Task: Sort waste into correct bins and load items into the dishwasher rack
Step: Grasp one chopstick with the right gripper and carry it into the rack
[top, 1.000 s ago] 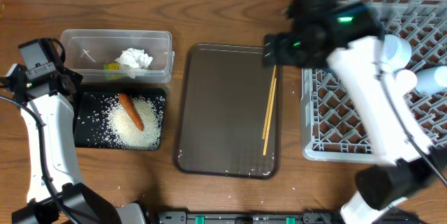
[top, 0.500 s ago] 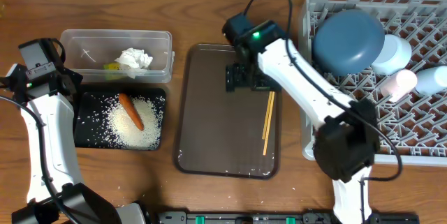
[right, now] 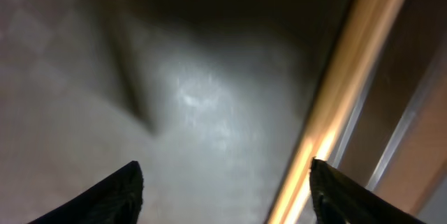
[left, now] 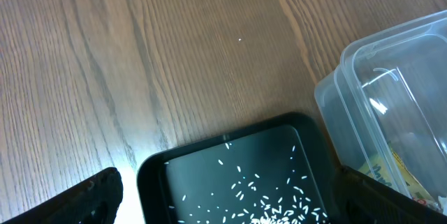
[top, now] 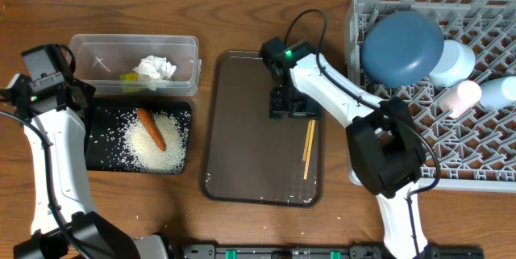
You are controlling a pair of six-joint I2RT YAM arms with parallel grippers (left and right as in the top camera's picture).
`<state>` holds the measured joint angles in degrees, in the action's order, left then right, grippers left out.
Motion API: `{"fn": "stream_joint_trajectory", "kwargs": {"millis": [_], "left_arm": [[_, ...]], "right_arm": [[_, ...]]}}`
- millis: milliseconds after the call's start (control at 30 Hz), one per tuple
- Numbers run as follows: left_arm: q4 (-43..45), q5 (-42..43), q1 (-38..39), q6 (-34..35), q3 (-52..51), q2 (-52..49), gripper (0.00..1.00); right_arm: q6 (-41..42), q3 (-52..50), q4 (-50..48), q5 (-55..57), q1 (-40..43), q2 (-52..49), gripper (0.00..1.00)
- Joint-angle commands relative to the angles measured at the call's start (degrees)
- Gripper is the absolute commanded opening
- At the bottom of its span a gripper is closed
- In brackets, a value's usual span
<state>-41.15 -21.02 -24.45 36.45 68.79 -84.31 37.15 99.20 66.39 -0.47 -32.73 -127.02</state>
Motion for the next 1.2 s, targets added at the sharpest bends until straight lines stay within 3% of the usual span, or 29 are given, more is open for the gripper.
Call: {"fn": "stream_joint_trajectory", "kwargs": {"millis": [0,367,433,533,600,867,1167], "left_arm": [[-0.2,-1.05,-0.24,0.92,0.0,0.09,0.97],[-0.2,-1.07,-0.24,0.92,0.0,0.09,0.97],[-0.2,-1.05,-0.24,0.92,0.0,0.09,0.97],[-0.2,-1.05,-0.24,0.92,0.0,0.09,0.97],[-0.2,-1.05,-0.24,0.92,0.0,0.09,0.97],[-0.2,-1.05,-0.24,0.92,0.0,0.09,0.97],[-0.2,-1.05,-0.24,0.92,0.0,0.09,0.97]], "right_arm": [[-3.52,-2.71,-1.51,-1.7,0.81,-0.17,0.75],[-3.34,-4.87,-3.43,-1.49,0.79,-0.17,0.73],[-3.32,-4.87,-3.89,-1.57,0.72,-0.17,0.61],[-1.73,-4.87,-4.74,-1.49,0.11,-0.17,0.22],[-0.96,-4.87,-5.53,-1.46,-0.42,-0.17,0.01],[-2.67,-1.51,-3.54,-1.51,-1.14,1.11,0.01],[-14.49,6.38,2.89,-1.27,5.05,13.75,0.01]]}}
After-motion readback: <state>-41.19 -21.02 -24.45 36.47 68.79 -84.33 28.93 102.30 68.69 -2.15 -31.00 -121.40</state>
